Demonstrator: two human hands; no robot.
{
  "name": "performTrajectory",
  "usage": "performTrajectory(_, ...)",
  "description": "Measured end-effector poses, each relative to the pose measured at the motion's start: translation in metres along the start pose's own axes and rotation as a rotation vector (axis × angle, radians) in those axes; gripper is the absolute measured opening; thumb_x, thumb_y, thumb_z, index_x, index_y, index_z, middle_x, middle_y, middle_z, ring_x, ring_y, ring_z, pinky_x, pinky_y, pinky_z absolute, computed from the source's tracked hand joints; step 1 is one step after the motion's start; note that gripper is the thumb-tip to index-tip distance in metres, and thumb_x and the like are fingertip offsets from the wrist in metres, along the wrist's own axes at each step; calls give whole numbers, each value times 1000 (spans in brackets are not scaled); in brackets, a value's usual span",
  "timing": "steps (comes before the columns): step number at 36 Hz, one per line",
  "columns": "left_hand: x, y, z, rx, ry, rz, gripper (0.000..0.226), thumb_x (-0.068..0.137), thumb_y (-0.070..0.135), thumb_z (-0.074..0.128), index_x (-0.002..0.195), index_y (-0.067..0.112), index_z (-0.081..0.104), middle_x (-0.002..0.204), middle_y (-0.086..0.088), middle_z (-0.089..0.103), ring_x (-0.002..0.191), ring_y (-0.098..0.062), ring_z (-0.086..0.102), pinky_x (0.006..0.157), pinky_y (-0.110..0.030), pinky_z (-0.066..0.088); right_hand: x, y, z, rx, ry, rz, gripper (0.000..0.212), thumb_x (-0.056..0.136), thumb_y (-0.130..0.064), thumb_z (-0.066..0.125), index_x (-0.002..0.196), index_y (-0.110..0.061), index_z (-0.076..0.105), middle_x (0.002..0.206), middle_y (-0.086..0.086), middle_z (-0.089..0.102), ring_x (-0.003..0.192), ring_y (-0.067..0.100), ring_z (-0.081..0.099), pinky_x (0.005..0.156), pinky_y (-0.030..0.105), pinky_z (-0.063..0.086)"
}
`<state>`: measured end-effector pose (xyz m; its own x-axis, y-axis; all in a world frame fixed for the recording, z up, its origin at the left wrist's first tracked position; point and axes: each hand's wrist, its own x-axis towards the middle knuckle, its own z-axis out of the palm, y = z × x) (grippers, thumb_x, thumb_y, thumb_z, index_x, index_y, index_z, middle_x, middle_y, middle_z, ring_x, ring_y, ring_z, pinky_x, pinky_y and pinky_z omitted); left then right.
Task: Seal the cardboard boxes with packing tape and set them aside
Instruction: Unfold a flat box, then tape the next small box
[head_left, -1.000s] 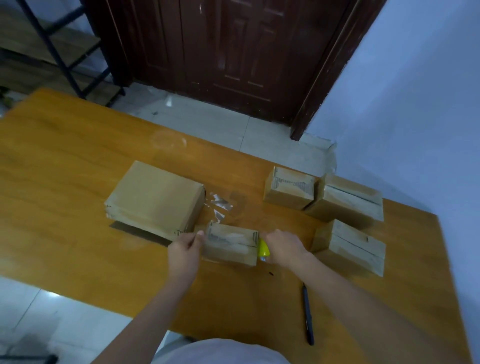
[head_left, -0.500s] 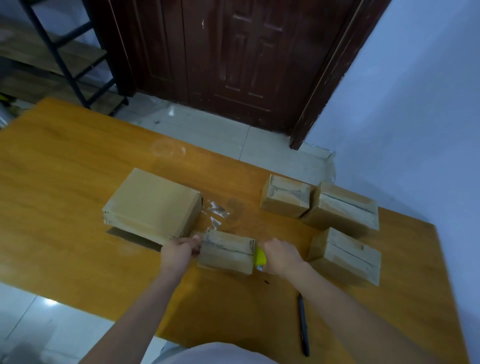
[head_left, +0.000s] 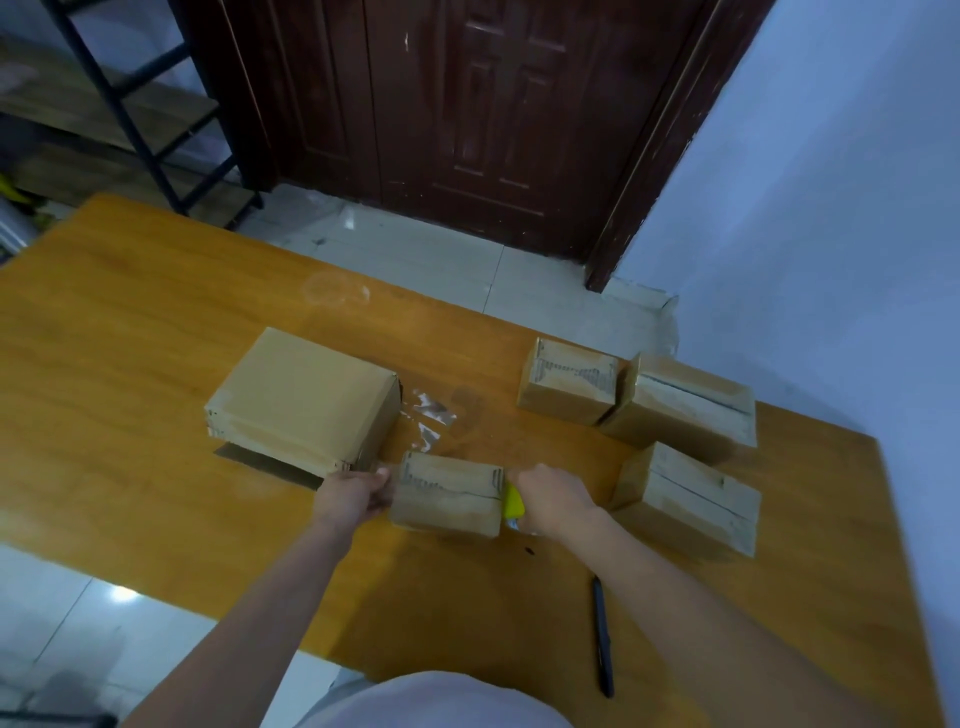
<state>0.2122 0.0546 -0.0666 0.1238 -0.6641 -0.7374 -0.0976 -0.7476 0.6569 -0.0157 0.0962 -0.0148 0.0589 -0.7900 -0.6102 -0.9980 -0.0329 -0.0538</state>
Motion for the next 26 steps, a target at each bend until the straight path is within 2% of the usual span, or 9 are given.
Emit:
performTrajectory(4, 2, -7, 9, -132, -5, -105, 23, 92, 12, 62, 107, -5, 56, 102, -18, 59, 91, -32, 57, 80, -38, 49, -3, 3, 4, 24, 14, 3, 43, 85, -20, 63, 126, -15, 50, 106, 9, 61, 91, 27, 61, 60, 32, 45)
performTrajectory(7, 13, -16, 15, -175, -52, -183, 21, 91, 12, 62, 106, -3, 59, 101, -17, 61, 83, -26, 56, 69, -32, 49, -8, 6, 9, 56, 7, 7, 47, 85, -23, 64, 128, -16, 48, 108, 8, 61, 93, 27, 61, 60, 31, 44)
performTrajectory(11, 19, -31, 28, -115, 29, -243, 14, 94, 5, 53, 96, -6, 61, 91, -17, 59, 69, -23, 52, 58, -31, 45, -15, 10, 18, 116, 5, 8, 50, 84, -27, 66, 130, -17, 46, 110, 8, 59, 95, 27, 60, 61, 33, 46)
performTrajectory(13, 17, -39, 36, -108, 50, -242, 16, 96, 4, 49, 99, -5, 61, 79, -13, 58, 66, -25, 52, 64, -38, 46, -19, 11, 26, 135, 14, 28, 51, 85, -30, 66, 130, -16, 46, 110, 8, 59, 95, 28, 60, 62, 34, 47)
performTrajectory(15, 13, -40, 41, -123, 38, -233, 15, 97, 5, 49, 99, -3, 61, 80, -13, 58, 72, -28, 54, 73, -40, 46, -25, 10, 37, 176, 40, 65, 53, 85, -30, 66, 131, -16, 44, 112, 9, 58, 97, 29, 60, 66, 36, 49)
performTrajectory(19, 11, -28, 44, -254, 30, -184, 17, 99, 4, 45, 92, -3, 60, 97, -15, 57, 80, -26, 55, 74, -35, 50, -34, 10, 55, 269, 98, 126, 57, 85, -34, 65, 134, -18, 41, 115, 8, 56, 100, 28, 59, 68, 33, 47)
performTrajectory(22, 9, -20, 39, -301, 33, -124, 27, 101, 5, 38, 121, -6, 53, 88, -13, 57, 75, -23, 54, 76, -35, 49, -36, 11, 63, 337, 135, 148, 56, 84, -36, 65, 132, -19, 43, 112, 7, 58, 99, 25, 59, 67, 31, 46)
performTrajectory(24, 3, -18, 37, -179, 110, -29, 32, 102, 12, 40, 129, -2, 50, 100, -16, 60, 80, -26, 56, 81, -41, 50, -37, 12, 66, 354, 147, 143, 55, 84, -36, 64, 132, -18, 43, 111, 7, 58, 98, 25, 59, 67, 31, 46)
performTrajectory(26, -10, -19, 37, 97, 250, 168, 32, 101, 18, 41, 128, 4, 50, 114, -17, 58, 92, -30, 54, 82, -42, 45, -36, 12, 67, 361, 151, 145, 53, 85, -36, 64, 130, -17, 43, 110, 7, 58, 96, 25, 59, 65, 31, 47)
